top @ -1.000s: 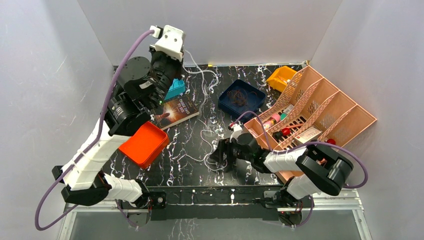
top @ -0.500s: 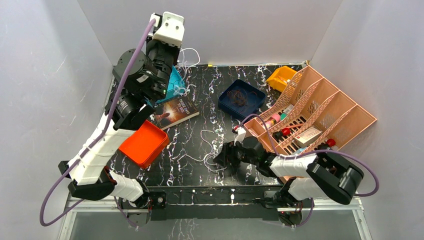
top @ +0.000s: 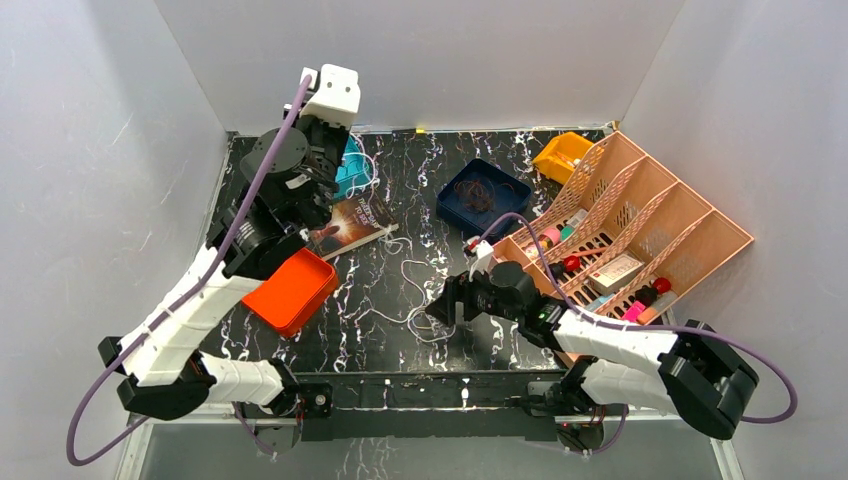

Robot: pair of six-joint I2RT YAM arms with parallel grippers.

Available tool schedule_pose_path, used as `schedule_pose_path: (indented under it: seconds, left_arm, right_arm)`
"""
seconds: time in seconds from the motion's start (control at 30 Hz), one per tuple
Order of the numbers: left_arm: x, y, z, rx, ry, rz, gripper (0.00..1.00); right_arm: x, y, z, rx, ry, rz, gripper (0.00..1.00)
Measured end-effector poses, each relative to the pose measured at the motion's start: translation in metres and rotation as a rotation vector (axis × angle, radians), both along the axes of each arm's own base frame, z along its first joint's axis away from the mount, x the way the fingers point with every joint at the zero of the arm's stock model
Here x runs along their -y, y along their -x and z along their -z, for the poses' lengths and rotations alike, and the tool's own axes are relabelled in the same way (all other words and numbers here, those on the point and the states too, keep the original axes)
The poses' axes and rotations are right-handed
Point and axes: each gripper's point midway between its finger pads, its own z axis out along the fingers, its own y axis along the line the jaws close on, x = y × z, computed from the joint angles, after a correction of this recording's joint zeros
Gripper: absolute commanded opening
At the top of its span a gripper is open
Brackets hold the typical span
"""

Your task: Untangle the cables

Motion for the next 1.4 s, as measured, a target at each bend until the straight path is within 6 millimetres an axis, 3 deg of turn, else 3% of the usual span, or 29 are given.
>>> schedule_pose_path:
  seconds: [0.2, 0.4, 0.53, 0.63, 1.1, 1.4]
  left_arm:
    - [-0.033, -0.003, 0.008, -0.035, 0.03, -0.085, 0.0]
    - [-0.081, -0.036, 0.038, -0.149, 0.061, -0.219, 0.0]
    - [-0.092, -0.047, 0.063, -0.232, 0.063, -0.243, 0.0]
    - [-0.097, -0.046, 0.068, -0.251, 0.072, -0.252, 0.0]
    - [-0.124, -0.019, 0.051, -0.217, 0.093, -0.321, 0.0]
    - [-0.144, 0.006, 0.02, -0.15, 0.124, -0.368, 0.0]
  right_arm:
    - [0.002, 0.0, -0.01, 0.029, -0.001, -0.006, 0.89]
    - [0.004, 0.0, -0.01, 0.034, 0.008, -0.002, 0.9]
    - [0.006, 0.0, -0.008, 0.033, 0.019, 0.002, 0.9]
    - [0.007, -0.001, -0.008, 0.037, 0.022, 0.003, 0.9]
    - [0.007, 0.0, 0.002, 0.017, 0.048, -0.004, 0.9]
    - [0.004, 0.001, 0.006, 0.005, 0.055, -0.016, 0.91]
